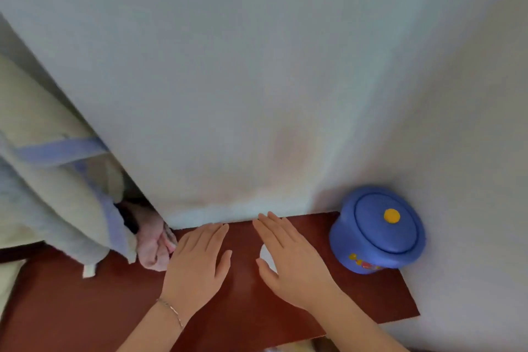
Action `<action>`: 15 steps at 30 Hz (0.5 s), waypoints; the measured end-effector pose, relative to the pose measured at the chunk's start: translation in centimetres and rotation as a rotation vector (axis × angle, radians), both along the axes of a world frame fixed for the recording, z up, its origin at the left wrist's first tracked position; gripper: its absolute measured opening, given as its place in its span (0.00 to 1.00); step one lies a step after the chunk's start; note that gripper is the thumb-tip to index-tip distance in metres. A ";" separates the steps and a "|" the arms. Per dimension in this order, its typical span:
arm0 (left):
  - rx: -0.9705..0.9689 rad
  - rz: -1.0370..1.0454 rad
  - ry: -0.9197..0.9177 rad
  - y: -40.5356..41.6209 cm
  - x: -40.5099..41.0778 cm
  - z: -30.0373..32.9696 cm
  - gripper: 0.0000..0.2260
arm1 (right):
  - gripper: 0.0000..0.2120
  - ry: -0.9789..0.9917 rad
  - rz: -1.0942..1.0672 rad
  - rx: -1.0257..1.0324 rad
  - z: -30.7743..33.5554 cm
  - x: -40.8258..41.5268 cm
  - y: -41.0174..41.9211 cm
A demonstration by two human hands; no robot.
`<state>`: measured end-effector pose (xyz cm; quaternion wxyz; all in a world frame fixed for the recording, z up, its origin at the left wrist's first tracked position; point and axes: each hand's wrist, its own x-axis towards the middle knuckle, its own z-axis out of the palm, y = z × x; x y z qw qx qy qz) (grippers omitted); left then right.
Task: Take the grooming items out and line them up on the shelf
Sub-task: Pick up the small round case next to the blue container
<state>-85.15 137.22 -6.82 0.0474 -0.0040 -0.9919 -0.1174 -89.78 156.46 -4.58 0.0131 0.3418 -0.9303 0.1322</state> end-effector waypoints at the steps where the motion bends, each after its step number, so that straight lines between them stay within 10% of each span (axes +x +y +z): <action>1: -0.008 0.039 0.012 -1.1 1.0 0.4 0.21 | 0.28 -0.021 0.030 0.021 0.0 0.0 -1.0; 15: -0.098 0.803 -0.035 -7.4 18.1 3.1 0.22 | 0.32 -0.023 0.474 0.271 0.2 2.4 -11.5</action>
